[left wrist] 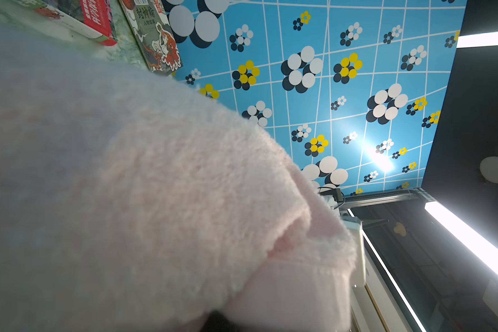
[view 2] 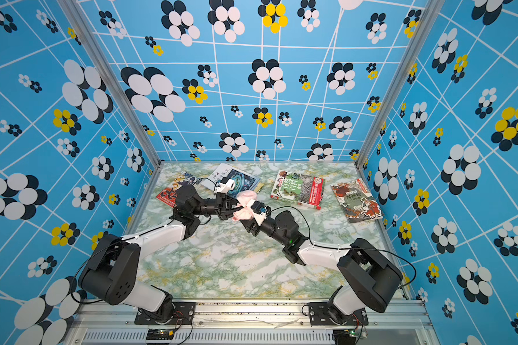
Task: Wipe the cover of the book
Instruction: Pick up the cleaning item at the center of the board.
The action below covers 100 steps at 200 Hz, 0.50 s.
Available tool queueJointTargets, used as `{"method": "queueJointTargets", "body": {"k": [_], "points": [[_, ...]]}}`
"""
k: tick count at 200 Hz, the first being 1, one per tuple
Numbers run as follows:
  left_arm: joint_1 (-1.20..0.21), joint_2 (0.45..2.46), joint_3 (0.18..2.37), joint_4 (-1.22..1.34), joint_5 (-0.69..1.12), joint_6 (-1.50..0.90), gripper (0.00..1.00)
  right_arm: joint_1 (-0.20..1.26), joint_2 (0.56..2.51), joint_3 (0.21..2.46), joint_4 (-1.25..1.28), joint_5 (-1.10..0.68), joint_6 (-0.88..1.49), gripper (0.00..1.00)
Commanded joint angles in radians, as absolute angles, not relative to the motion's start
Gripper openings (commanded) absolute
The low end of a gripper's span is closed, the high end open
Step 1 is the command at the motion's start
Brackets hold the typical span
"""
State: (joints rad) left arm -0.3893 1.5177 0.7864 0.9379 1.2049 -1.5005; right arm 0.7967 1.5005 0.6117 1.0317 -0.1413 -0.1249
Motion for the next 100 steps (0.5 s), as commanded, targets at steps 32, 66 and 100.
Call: {"method": "queueJointTargets", "body": {"k": [32, 66, 100], "points": [[-0.411, 1.501, 0.810, 0.866, 1.247, -1.450, 0.22, 0.797, 1.433, 0.602, 1.140, -0.036, -0.079, 0.00], [-0.379, 1.489, 0.811, 0.848, 1.249, -1.441, 0.76, 0.797, 1.391, 0.605, 1.076, -0.040, -0.043, 0.00], [-0.264, 1.422, 0.848, 0.530, 1.210, -1.224, 0.99, 0.790, 1.341, 0.644, 0.865, -0.010, 0.033, 0.00]]}}
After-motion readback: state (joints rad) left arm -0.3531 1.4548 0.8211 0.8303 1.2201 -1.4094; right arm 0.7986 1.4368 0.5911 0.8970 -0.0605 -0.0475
